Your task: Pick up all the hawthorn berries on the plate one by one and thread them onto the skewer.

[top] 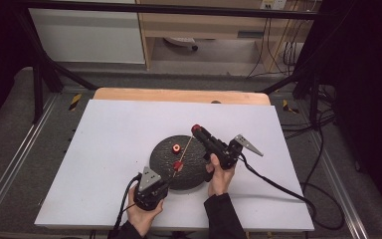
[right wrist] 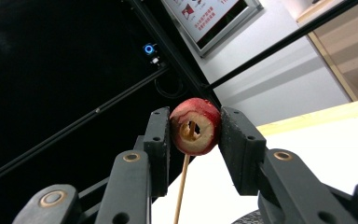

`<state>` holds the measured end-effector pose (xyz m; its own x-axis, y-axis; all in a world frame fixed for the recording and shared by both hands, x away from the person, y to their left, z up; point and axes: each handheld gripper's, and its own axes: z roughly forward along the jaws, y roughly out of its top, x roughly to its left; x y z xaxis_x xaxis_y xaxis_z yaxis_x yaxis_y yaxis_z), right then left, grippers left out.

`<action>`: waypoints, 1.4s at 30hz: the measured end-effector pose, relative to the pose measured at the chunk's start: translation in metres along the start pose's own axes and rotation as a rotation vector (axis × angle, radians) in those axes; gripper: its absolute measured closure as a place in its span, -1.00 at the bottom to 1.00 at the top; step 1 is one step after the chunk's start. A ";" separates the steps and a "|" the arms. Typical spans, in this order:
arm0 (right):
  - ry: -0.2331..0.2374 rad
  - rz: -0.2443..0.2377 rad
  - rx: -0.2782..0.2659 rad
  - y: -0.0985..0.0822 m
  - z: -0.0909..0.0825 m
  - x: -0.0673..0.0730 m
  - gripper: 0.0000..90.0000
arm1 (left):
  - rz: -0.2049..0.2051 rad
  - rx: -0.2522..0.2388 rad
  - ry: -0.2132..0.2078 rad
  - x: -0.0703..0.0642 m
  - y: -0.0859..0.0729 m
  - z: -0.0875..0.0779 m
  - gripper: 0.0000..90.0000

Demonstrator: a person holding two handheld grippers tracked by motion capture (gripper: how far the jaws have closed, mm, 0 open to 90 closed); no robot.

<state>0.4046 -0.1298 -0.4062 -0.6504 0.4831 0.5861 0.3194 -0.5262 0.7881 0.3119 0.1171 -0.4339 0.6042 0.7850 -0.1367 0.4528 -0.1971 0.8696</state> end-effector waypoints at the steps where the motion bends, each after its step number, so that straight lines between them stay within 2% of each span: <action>1: 0.004 0.001 0.000 0.000 -0.001 0.001 0.45 | 0.004 0.001 -0.010 -0.001 0.000 0.000 0.98; 5: 0.020 -0.005 0.009 0.002 -0.003 0.003 0.45 | 0.043 -0.001 -0.009 -0.005 -0.001 0.000 0.98; 8: 0.028 -0.004 0.014 0.003 -0.004 0.003 0.45 | 0.056 -0.002 -0.010 -0.005 -0.001 0.000 0.98; 12: 0.019 0.012 0.018 0.005 -0.004 0.003 0.45 | 0.052 -0.036 -0.012 -0.003 0.000 -0.006 0.98; 15: 0.015 0.024 0.000 0.008 -0.002 0.001 0.44 | 0.050 -0.058 -0.011 -0.003 0.004 -0.014 0.98; 20: -0.001 0.056 -0.014 0.005 0.001 -0.002 0.44 | 0.051 -0.058 -0.005 -0.008 0.005 -0.017 0.98; 23: -0.012 0.066 -0.021 0.003 0.003 -0.004 0.44 | 0.026 -0.033 -0.022 -0.007 0.005 -0.017 0.98; 26: -0.025 0.078 -0.044 0.008 0.003 -0.007 0.44 | 0.030 -0.027 -0.014 -0.006 0.001 -0.017 0.98; 31: -0.026 0.071 -0.028 0.008 0.004 -0.008 0.44 | 0.007 -0.022 -0.032 -0.008 0.003 -0.018 0.97; 34: -0.024 0.067 -0.031 0.006 0.004 -0.009 0.44 | -0.022 -0.021 -0.028 -0.012 0.004 -0.019 0.97; 37: -0.018 0.073 -0.018 0.003 0.005 -0.009 0.44 | -0.028 -0.024 -0.013 -0.015 0.006 -0.018 0.97; 39: -0.012 0.075 -0.009 0.001 0.004 -0.009 0.45 | -0.040 -0.008 -0.018 -0.016 0.007 -0.014 0.97; 42: -0.005 0.079 0.002 0.000 0.003 -0.007 0.45 | -0.031 0.009 -0.010 -0.016 0.004 -0.008 0.97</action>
<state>0.4112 -0.1311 -0.4093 -0.6194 0.4436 0.6478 0.3715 -0.5612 0.7396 0.2991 0.1085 -0.4244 0.5961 0.7851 -0.1683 0.4775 -0.1781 0.8604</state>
